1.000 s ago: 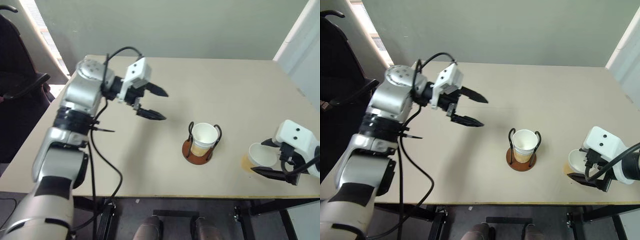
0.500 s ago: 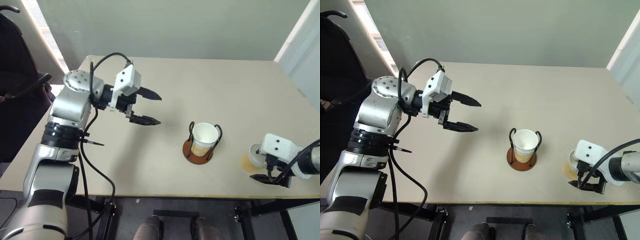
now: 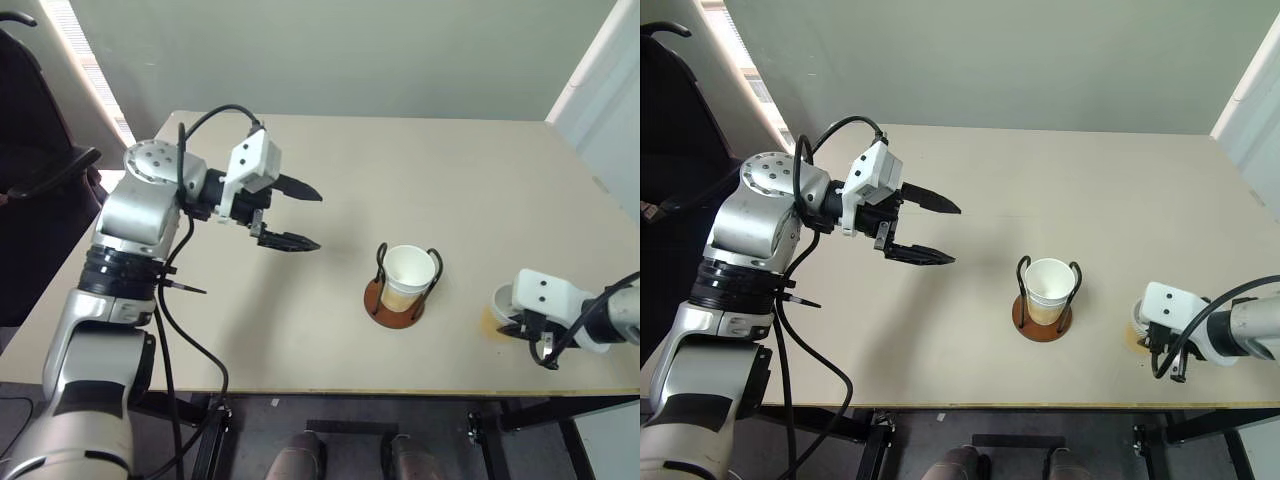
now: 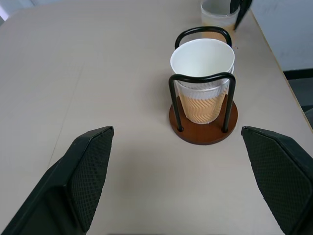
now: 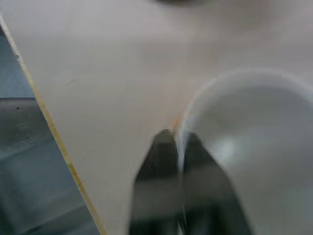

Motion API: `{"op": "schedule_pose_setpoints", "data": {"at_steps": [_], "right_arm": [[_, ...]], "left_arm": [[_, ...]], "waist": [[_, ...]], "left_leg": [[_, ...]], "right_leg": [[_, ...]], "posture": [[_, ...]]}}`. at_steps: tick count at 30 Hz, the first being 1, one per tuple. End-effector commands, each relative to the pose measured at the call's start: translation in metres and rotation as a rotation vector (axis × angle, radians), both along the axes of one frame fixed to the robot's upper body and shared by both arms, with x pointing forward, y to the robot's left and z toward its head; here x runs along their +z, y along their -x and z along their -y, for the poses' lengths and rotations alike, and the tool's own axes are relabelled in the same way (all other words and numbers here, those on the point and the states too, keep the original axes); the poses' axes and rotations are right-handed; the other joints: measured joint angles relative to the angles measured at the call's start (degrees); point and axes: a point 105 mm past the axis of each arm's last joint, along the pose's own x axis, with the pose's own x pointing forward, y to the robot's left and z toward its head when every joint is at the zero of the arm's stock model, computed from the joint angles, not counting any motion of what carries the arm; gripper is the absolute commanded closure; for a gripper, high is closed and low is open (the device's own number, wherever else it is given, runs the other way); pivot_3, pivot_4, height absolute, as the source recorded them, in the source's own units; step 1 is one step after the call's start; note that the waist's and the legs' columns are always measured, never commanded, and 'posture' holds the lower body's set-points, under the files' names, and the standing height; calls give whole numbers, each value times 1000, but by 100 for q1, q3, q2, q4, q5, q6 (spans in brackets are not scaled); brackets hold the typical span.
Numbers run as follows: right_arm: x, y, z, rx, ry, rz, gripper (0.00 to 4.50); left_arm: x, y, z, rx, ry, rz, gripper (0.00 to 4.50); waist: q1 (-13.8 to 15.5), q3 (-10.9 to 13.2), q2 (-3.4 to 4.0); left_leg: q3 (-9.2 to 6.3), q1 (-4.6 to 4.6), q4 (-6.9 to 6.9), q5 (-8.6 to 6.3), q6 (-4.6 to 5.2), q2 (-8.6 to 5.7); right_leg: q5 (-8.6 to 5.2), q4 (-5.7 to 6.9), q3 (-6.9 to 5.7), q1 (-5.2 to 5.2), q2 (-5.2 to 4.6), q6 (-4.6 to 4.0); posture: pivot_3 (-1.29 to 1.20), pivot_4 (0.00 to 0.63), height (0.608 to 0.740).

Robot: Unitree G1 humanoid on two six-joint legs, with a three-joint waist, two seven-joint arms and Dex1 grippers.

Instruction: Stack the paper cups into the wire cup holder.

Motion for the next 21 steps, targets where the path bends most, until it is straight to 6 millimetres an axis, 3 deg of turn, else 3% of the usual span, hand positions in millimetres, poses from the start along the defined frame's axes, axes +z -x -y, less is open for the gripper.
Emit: {"op": "schedule_pose_setpoints", "data": {"at_steps": [1,5,8,13,21], "right_arm": [[69,-9,-11,105,9,192,4469],[118,-10,-35,235,-24,288,4469],[139,-6,-65,371,-38,309,4469],[138,-5,-101,526,-29,264,4469],[116,-14,-113,588,10,190,4469]], "left_arm": [[11,6,0,-34,13,45,0],[8,8,5,-60,9,40,0],[8,10,9,-84,6,35,0],[7,11,13,-103,5,32,0],[9,13,15,-107,3,33,0]], "waist": [[-14,0,1],[-33,0,1],[-43,0,-1],[-63,0,0],[-46,1,0]], "left_leg": [[0,0,0,0,-1,0],[-4,0,-7,-1,-3,5],[-8,0,-8,-1,-4,9],[-15,-3,-5,3,-6,9],[-17,-9,-8,7,-7,8]], "right_leg": [[2,-1,0,0,0,-3],[5,0,-4,-5,4,-14],[2,0,-11,-7,6,-23],[0,1,-12,-13,10,-29],[-7,-3,-14,-18,6,-34]], "posture": [[0,150,740],[0,150,740],[0,150,740],[0,150,740],[0,150,740]]}}
